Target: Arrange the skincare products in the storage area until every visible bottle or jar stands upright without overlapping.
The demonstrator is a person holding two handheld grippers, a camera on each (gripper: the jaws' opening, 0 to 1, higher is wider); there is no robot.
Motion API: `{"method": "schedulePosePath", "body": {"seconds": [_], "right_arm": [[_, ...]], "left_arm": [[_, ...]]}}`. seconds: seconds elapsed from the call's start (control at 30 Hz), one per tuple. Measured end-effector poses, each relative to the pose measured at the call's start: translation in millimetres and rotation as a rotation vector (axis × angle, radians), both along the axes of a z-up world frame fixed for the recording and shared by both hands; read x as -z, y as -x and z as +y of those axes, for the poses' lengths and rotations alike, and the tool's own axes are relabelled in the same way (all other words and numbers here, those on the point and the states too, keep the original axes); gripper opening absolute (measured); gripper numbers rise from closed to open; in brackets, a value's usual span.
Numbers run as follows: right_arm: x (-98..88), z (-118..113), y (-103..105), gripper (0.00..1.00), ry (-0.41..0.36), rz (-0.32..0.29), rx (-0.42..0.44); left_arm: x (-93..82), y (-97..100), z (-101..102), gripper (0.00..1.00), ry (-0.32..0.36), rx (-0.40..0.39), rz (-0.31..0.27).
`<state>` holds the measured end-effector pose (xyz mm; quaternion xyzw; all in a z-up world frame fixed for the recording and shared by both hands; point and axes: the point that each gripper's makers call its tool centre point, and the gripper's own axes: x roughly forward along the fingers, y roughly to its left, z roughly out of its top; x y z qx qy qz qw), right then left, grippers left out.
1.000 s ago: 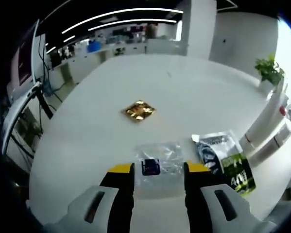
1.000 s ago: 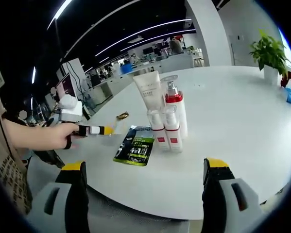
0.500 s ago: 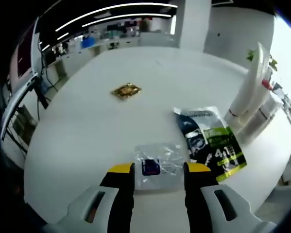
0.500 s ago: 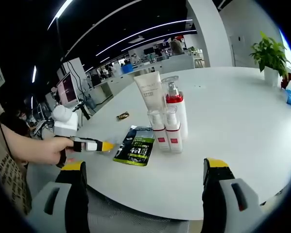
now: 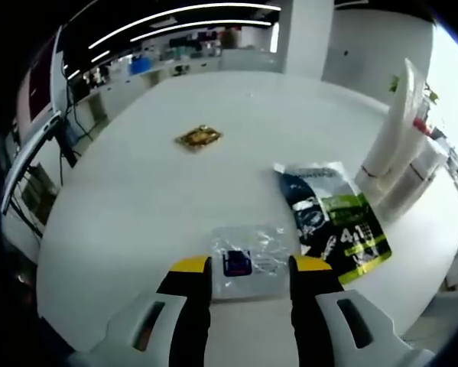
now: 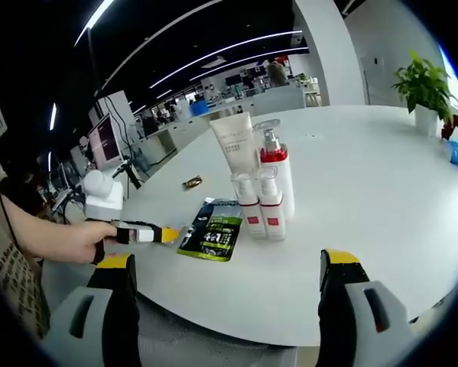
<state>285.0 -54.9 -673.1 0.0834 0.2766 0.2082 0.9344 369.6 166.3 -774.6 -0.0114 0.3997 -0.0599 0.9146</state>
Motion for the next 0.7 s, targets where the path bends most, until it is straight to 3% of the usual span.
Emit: {"method": "schedulePosePath", "body": {"seconds": [0.7], "right_arm": [[1.2, -0.4, 0.0, 1.00, 0.002, 0.006, 0.002]], "left_arm": [[6.0, 0.7, -0.9, 0.38, -0.011, -0.018, 0.012]]}}
